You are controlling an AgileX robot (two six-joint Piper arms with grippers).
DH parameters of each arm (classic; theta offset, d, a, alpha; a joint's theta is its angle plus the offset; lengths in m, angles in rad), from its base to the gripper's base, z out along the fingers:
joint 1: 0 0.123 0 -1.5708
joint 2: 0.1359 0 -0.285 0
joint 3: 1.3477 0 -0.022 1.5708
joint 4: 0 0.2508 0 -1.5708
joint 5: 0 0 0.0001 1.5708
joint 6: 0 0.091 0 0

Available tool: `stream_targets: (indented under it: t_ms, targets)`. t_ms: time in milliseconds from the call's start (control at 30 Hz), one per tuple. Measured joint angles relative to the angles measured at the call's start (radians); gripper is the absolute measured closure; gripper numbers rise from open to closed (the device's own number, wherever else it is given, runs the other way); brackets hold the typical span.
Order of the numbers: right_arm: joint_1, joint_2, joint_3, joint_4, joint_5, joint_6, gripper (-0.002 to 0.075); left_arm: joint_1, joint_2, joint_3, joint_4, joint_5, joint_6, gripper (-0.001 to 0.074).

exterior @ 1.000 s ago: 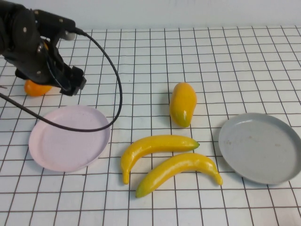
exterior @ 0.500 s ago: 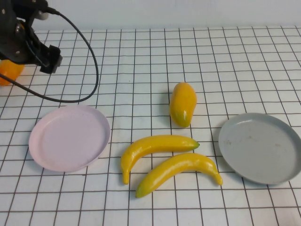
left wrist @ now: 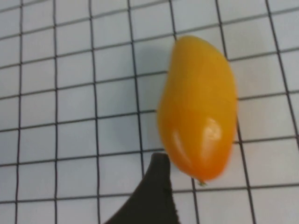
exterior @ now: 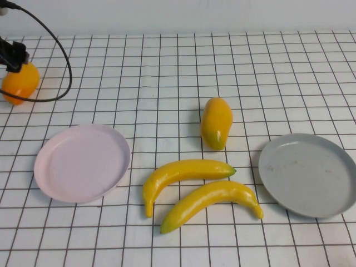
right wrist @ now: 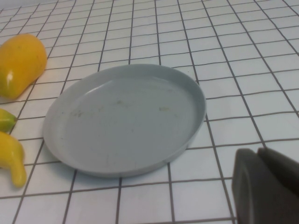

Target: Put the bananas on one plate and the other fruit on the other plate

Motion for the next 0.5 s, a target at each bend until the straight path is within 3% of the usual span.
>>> stream_targets:
  t_ms: [200,500]
  targets:
    - [0.0,0.0,0.0,0.0,0.0,0.0,0.0741,0.019,0.097,-0.067,-0.008,-0.038,0.011,0.0066]
    - [0.0,0.0,0.0,0.0,0.0,0.0,0.0741,0.019,0.256,-0.152,-0.219,-0.002,0.152,0.0066]
